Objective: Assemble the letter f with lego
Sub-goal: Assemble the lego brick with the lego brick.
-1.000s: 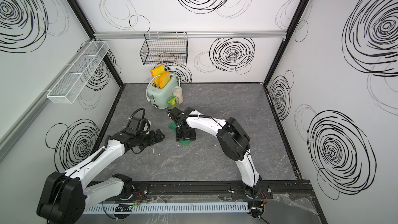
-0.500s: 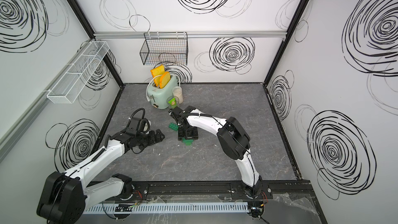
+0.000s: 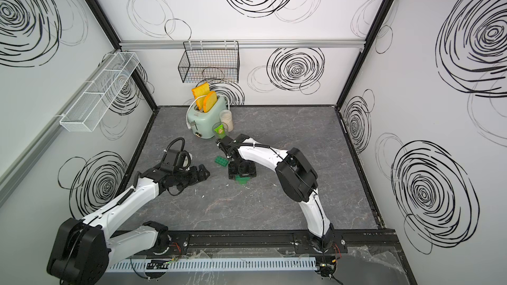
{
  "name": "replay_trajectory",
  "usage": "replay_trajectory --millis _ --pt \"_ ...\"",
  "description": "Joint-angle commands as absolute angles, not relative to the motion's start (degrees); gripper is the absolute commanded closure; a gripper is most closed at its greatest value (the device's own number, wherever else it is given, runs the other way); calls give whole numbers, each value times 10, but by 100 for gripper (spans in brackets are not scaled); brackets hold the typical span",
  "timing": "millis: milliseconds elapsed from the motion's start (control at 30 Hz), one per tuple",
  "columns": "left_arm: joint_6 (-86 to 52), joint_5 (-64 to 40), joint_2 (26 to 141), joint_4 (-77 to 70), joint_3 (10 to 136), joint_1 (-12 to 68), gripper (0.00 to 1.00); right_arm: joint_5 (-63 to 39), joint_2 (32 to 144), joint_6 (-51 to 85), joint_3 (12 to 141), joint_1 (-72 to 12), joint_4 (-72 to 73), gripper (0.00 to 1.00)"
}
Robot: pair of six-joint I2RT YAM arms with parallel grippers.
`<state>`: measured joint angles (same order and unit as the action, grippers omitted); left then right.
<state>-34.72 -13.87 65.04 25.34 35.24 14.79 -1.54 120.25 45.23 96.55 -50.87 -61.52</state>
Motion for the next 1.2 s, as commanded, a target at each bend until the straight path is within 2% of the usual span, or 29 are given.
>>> replay_trajectory --millis 0,700,867,1167 --pt "-351 -130 654 240 350 151 2 -2 1211 455 969 -505 -640 21" --pt "-350 -130 658 239 350 149 2 -1 1191 412 1053 -481 -656 2" --pt "-348 -132 662 237 350 148 2 7 1184 405 1048 -422 -639 3" --pt "-343 -148 680 207 340 152 2 -22 1232 412 1050 -342 -570 14"
